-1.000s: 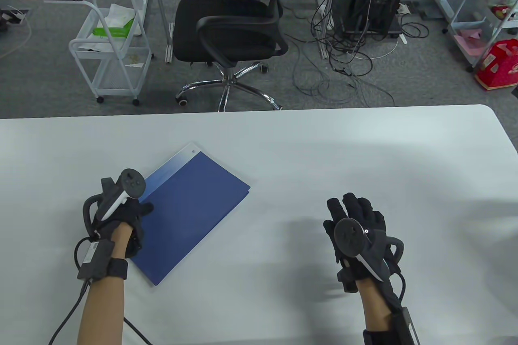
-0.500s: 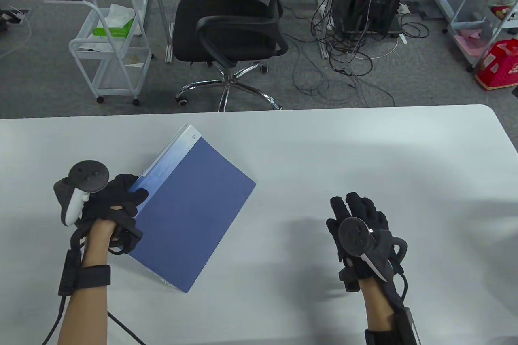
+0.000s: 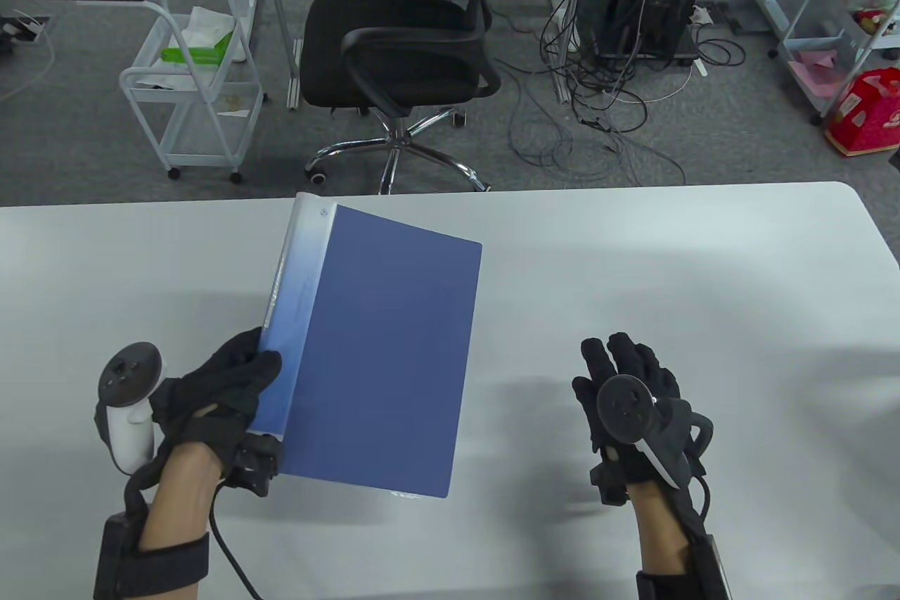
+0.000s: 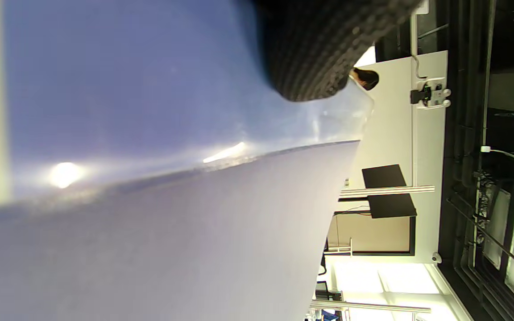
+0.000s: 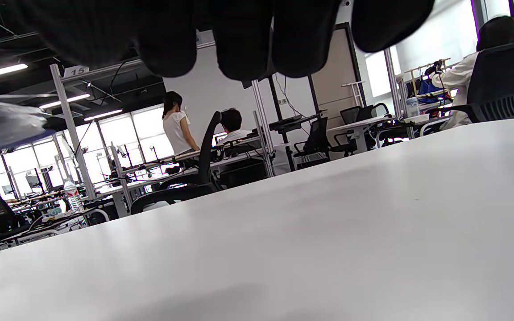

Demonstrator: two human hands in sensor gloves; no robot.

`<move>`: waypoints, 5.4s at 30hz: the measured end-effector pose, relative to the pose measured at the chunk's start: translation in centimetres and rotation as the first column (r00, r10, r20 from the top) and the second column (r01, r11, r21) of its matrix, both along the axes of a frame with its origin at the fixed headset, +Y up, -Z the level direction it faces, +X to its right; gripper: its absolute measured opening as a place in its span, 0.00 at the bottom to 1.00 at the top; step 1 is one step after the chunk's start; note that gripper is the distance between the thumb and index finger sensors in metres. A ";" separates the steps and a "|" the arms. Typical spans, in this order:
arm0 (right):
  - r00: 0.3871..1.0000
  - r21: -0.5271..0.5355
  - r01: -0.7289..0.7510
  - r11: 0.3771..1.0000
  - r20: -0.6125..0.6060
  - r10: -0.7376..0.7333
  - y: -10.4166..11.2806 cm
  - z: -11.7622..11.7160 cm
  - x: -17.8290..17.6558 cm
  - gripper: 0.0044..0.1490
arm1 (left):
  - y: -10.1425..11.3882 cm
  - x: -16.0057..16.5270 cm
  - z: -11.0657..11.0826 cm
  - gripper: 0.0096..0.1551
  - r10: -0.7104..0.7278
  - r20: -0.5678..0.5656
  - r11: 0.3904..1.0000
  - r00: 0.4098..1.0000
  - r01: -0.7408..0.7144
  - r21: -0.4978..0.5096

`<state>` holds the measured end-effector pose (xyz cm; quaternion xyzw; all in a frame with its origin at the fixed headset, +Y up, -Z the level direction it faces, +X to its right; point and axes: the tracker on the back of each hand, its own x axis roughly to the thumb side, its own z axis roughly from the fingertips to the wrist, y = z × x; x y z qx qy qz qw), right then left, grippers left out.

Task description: Pull newspapers from file folder

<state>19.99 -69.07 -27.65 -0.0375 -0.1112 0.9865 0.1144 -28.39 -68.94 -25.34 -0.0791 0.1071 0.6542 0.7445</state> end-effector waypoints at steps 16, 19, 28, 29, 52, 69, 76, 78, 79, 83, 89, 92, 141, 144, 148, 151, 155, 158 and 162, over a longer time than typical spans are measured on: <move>1.000 -0.020 0.000 1.000 0.021 0.001 0.0 0.0 0.2 0.38 | -7.4 4.7 0.3 0.38 -0.399 0.077 0.886 0.914 0.406 -0.224; 1.000 -0.019 0.004 1.000 0.023 -0.004 0.0 0.0 0.3 0.38 | -6.8 4.7 0.6 0.43 -0.487 0.054 0.852 0.872 0.487 -0.193; 1.000 -0.001 0.007 1.000 0.029 -0.007 0.2 -0.1 0.5 0.38 | -1.8 8.2 1.1 0.47 -0.570 0.020 0.822 0.822 0.569 0.039; 1.000 0.001 0.006 1.000 0.029 -0.006 0.2 -0.1 0.5 0.38 | -1.3 9.4 0.9 0.47 -0.594 0.053 0.804 0.803 0.590 0.069; 0.997 0.022 0.067 0.998 0.038 -0.067 0.3 -0.3 1.0 0.38 | -7.6 31.0 -5.0 0.62 -0.853 0.408 0.367 0.326 0.930 0.025; 0.994 0.021 0.094 0.995 0.044 -0.095 0.3 -0.4 1.5 0.38 | -3.4 30.7 -5.3 0.39 -0.938 0.272 0.246 0.213 0.965 0.091; 0.995 0.015 0.091 0.996 0.047 -0.091 0.2 -0.5 1.6 0.38 | 4.0 26.2 -5.1 0.40 -0.924 0.264 0.307 0.276 0.948 0.084; 0.995 0.013 0.088 0.996 0.049 -0.089 0.2 -0.5 1.6 0.38 | 6.6 24.3 -4.9 0.40 -0.918 0.249 0.334 0.307 0.940 0.073; 0.995 0.013 0.088 0.996 0.051 -0.089 0.2 -0.5 1.6 0.38 | 7.5 23.6 -4.8 0.40 -0.919 0.243 0.337 0.311 0.939 0.071; 0.994 0.012 0.088 0.996 0.057 -0.088 0.2 -0.5 1.8 0.38 | 11.6 19.5 -4.4 0.40 -0.923 0.240 0.323 0.302 0.945 0.051; 0.995 0.003 0.080 0.997 0.063 -0.080 0.0 -0.5 1.9 0.38 | 14.1 13.1 -3.8 0.41 -0.965 0.216 0.146 0.152 0.988 -0.041; 0.995 -0.002 0.075 0.997 0.063 -0.074 0.0 -0.5 1.8 0.38 | 14.0 10.9 -3.4 0.42 -0.978 0.209 0.012 0.029 0.997 -0.079; 0.978 -0.211 0.040 0.977 -0.191 -0.081 -0.4 -9.0 -15.1 0.35 | -8.6 13.7 2.2 0.52 -0.820 0.566 0.405 0.081 0.780 0.477; 0.979 -0.249 -0.010 0.969 -0.201 -0.041 -1.7 -12.3 -19.1 0.33 | -8.6 13.8 2.2 0.50 -0.828 0.556 0.390 0.070 0.784 0.483; 0.985 -0.321 -0.078 0.944 -0.171 0.023 -3.7 -15.8 -22.2 0.32 | -8.5 13.9 2.2 0.50 -0.829 0.556 0.380 0.060 0.790 0.482; 0.986 -0.405 -0.140 0.903 -0.143 0.089 -5.1 -17.4 -23.3 0.32 | -8.5 13.9 2.2 0.49 -0.827 0.559 0.381 0.059 0.790 0.480; 0.989 -0.432 -0.123 0.893 -0.128 0.074 -5.5 -18.4 -23.5 0.27 | -8.5 13.9 2.2 0.50 -0.825 0.562 0.387 0.060 0.785 0.483; 0.996 -0.427 -0.035 0.903 -0.093 -0.006 -5.2 -18.7 -23.2 0.24 | -8.8 13.8 2.3 0.51 -0.814 0.578 0.401 0.064 0.782 0.478; 0.999 -0.350 0.026 0.936 -0.026 -0.037 -5.0 -19.0 -22.8 0.23 | -8.8 13.6 2.3 0.49 -0.797 0.596 0.433 0.093 0.776 0.458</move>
